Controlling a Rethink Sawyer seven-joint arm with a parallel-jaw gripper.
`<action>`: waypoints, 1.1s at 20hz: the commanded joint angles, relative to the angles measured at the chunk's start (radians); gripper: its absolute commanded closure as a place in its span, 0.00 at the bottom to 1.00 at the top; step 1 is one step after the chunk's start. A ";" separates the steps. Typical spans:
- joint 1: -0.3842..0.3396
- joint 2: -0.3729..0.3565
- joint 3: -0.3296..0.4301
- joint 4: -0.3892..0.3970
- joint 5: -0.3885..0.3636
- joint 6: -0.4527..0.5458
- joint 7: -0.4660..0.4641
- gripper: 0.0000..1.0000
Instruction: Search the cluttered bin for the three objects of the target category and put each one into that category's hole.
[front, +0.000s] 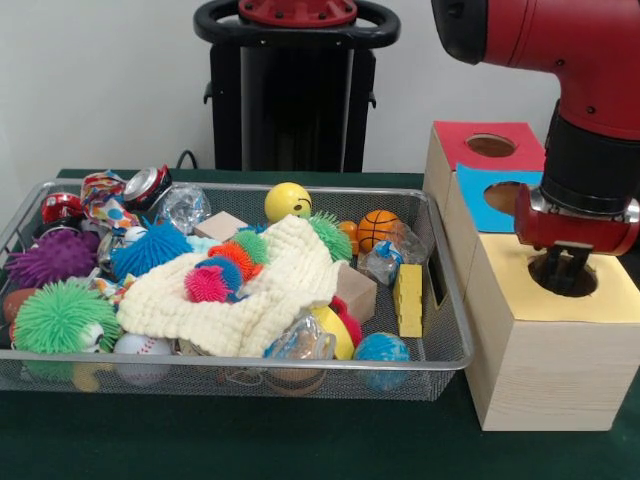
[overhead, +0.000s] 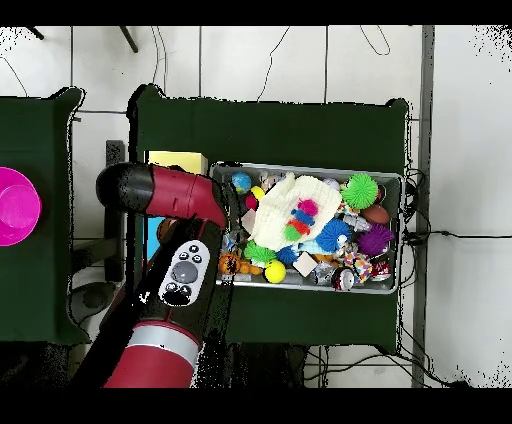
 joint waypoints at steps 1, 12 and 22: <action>-0.024 -0.026 0.025 -0.014 -0.078 0.105 0.124 1.00; -0.047 -0.036 0.046 0.000 -0.103 0.098 0.132 1.00; -0.046 -0.043 0.048 -0.024 -0.126 0.140 0.151 1.00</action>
